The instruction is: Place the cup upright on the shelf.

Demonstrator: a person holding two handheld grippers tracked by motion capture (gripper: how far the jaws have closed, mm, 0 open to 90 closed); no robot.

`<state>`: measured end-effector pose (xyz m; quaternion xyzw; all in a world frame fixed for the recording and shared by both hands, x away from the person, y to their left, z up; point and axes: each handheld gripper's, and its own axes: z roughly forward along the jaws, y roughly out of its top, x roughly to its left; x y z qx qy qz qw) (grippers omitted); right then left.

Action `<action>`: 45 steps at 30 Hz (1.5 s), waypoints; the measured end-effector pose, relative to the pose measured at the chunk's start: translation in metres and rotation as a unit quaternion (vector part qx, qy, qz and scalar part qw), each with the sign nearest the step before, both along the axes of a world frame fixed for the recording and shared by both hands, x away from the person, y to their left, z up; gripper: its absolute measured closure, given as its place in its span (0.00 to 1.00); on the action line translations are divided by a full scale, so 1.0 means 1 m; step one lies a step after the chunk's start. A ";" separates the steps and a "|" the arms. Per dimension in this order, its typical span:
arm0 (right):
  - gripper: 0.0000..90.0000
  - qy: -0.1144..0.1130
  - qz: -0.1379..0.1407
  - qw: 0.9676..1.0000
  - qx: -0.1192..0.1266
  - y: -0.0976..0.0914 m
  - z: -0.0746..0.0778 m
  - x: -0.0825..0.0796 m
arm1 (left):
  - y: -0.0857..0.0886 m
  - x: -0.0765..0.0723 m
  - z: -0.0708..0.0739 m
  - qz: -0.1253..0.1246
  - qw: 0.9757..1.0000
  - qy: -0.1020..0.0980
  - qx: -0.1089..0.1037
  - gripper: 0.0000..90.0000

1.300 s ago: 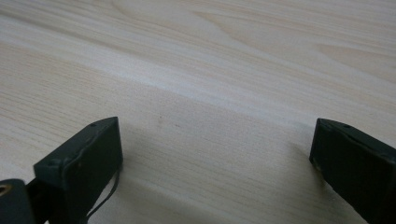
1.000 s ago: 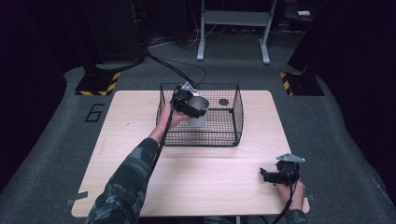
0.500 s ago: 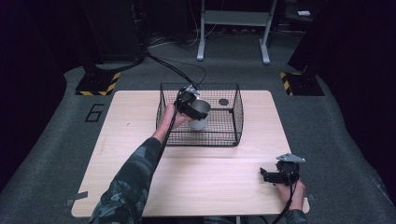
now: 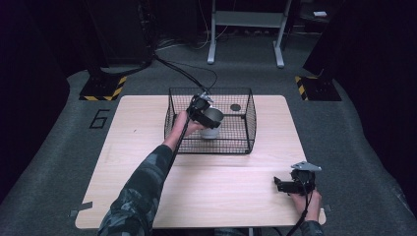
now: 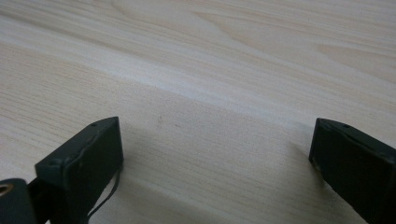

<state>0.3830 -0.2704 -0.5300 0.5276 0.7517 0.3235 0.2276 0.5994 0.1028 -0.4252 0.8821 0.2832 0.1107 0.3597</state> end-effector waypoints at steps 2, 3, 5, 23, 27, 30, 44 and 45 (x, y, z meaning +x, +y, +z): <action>0.03 0.000 0.000 1.000 0.000 0.000 0.000 0.000 | -0.001 0.000 -0.001 0.000 1.000 0.003 0.000 0.08; 0.03 0.000 0.000 1.000 0.000 0.000 0.000 0.000 | -0.001 0.000 -0.001 -0.002 1.000 0.003 0.002 0.08; 0.03 0.000 0.000 1.000 0.000 0.000 0.000 0.000 | -0.003 0.001 -0.002 -0.003 1.000 0.006 0.005 0.08; 0.03 0.002 -0.001 1.000 0.000 0.000 0.000 0.000 | 0.001 -0.001 -0.004 -0.013 0.999 0.022 0.025 0.07; 0.03 -0.001 0.000 1.000 0.000 0.000 0.000 0.000 | 0.004 -0.002 -0.005 -0.014 0.999 0.024 0.027 0.07; 0.03 0.002 -0.001 1.000 -0.001 0.000 0.000 0.000 | 0.007 -0.004 -0.005 -0.016 0.999 0.025 0.029 0.07; 0.03 -0.001 -0.001 1.000 0.000 0.000 0.000 0.000 | 0.012 -0.007 -0.003 -0.012 0.999 0.027 0.028 0.03; 0.03 -0.001 -0.001 1.000 0.000 0.000 0.000 0.000 | 0.013 -0.008 -0.002 -0.011 0.999 0.029 0.024 0.02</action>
